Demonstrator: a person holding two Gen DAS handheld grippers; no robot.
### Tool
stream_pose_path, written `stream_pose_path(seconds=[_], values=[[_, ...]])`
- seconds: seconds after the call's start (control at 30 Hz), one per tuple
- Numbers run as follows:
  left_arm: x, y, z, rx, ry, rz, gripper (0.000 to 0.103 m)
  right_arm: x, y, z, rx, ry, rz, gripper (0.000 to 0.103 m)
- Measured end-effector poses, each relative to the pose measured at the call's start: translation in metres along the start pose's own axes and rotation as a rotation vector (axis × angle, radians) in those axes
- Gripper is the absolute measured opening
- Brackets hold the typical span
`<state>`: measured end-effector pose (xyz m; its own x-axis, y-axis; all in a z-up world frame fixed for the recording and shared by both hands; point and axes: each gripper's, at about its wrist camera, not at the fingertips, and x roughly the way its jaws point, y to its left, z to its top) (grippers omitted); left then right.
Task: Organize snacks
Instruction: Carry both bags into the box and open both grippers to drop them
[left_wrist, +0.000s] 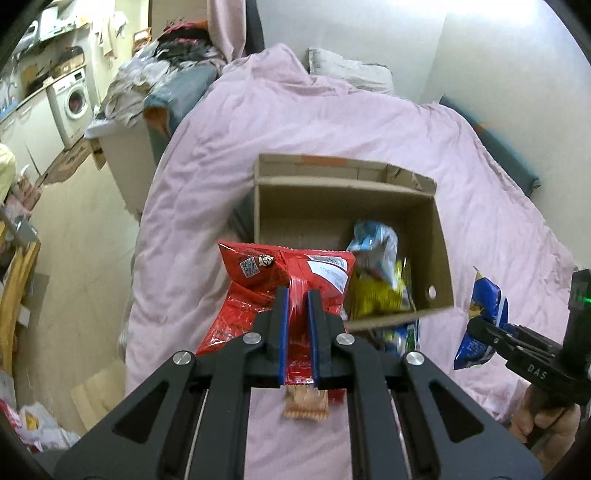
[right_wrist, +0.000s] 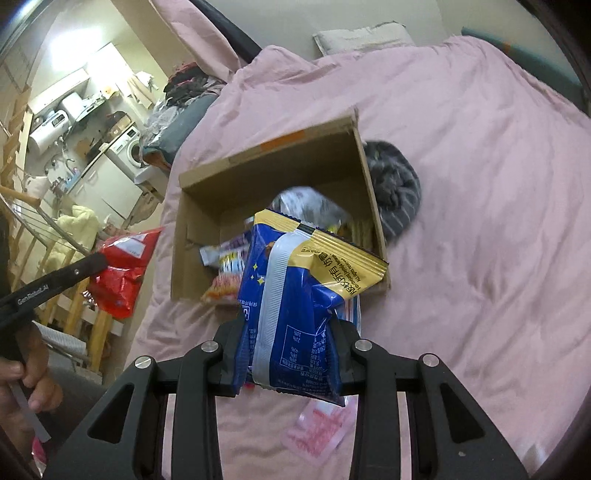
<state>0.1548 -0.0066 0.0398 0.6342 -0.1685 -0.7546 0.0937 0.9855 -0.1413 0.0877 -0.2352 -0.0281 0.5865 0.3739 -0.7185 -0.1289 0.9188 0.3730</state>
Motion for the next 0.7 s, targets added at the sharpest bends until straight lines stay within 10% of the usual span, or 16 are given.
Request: stream_pose_path(seconds=[0.7], values=[[0.101, -0.006, 0.046, 0.021, -0.036, 0.042, 0.007, 0.139, 0.055, 0.050, -0.144, 0.143, 0.128, 0.035]])
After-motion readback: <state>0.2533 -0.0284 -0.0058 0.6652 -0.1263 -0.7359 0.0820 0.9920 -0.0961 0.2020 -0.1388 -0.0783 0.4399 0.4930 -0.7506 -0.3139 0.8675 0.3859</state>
